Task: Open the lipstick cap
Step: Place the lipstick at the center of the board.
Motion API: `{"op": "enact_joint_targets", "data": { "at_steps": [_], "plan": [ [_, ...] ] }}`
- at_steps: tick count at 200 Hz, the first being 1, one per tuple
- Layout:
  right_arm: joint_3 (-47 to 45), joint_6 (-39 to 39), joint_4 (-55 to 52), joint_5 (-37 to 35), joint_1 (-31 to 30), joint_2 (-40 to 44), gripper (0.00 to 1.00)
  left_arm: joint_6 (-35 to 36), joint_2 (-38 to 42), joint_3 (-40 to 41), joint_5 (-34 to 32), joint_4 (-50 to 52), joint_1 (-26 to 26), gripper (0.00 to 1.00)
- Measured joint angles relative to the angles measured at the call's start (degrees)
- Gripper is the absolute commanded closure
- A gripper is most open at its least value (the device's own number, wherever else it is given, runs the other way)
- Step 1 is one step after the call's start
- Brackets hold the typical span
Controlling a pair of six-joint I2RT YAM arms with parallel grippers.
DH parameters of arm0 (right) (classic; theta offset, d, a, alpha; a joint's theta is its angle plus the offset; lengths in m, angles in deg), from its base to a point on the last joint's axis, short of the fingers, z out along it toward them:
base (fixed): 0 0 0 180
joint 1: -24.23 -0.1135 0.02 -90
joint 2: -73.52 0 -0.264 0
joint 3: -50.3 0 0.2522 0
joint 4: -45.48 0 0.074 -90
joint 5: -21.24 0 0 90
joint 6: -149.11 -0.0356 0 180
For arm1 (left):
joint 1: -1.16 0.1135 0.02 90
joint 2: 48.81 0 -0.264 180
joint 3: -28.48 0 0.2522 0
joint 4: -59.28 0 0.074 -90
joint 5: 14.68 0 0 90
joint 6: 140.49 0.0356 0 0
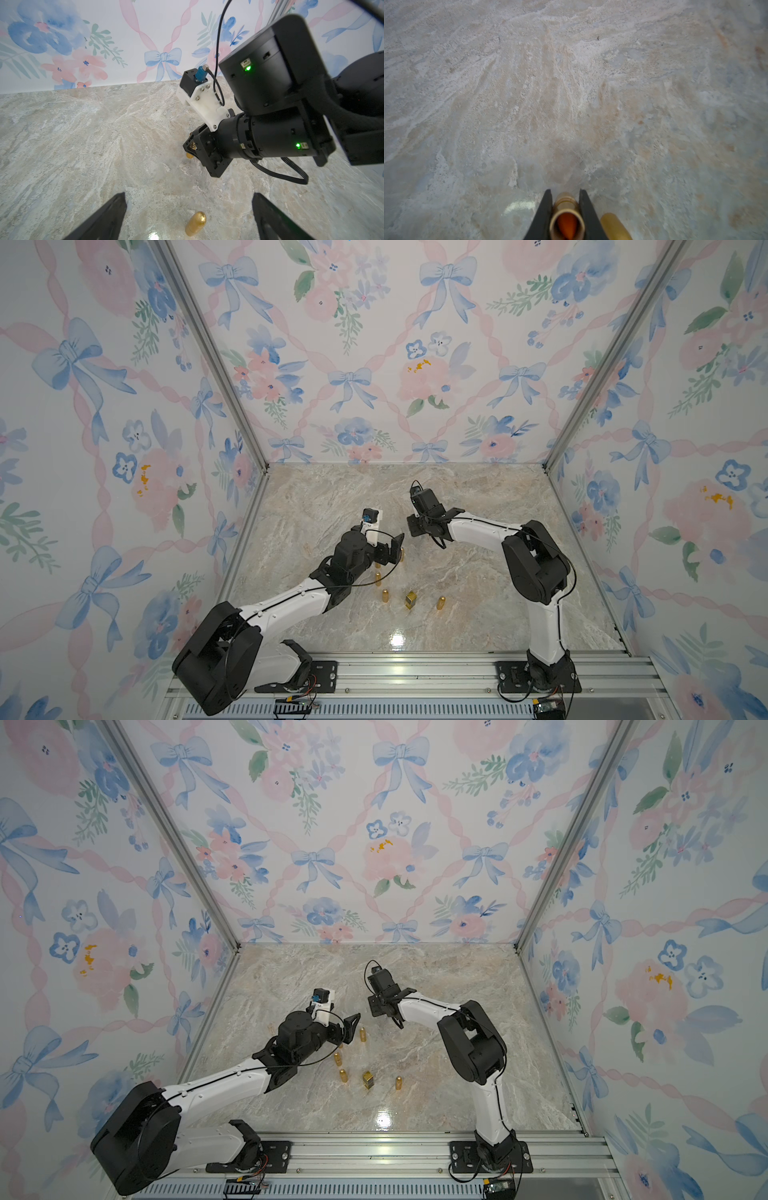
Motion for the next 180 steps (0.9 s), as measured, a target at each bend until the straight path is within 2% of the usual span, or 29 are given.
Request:
{"op": "enact_joint_targets", "data": {
  "at_steps": [96,180],
  "plan": [
    [-2.6,1.0,3.9,-1.3,-0.3,-0.5,0.81,-0.3,0.0,-0.1,0.0,0.0,0.0,0.02],
    [-2.9,1.9,4.0,-1.4,-0.4,-0.5,0.70,-0.3,0.0,-0.1,0.0,0.0,0.0,0.02]
  ]
}}
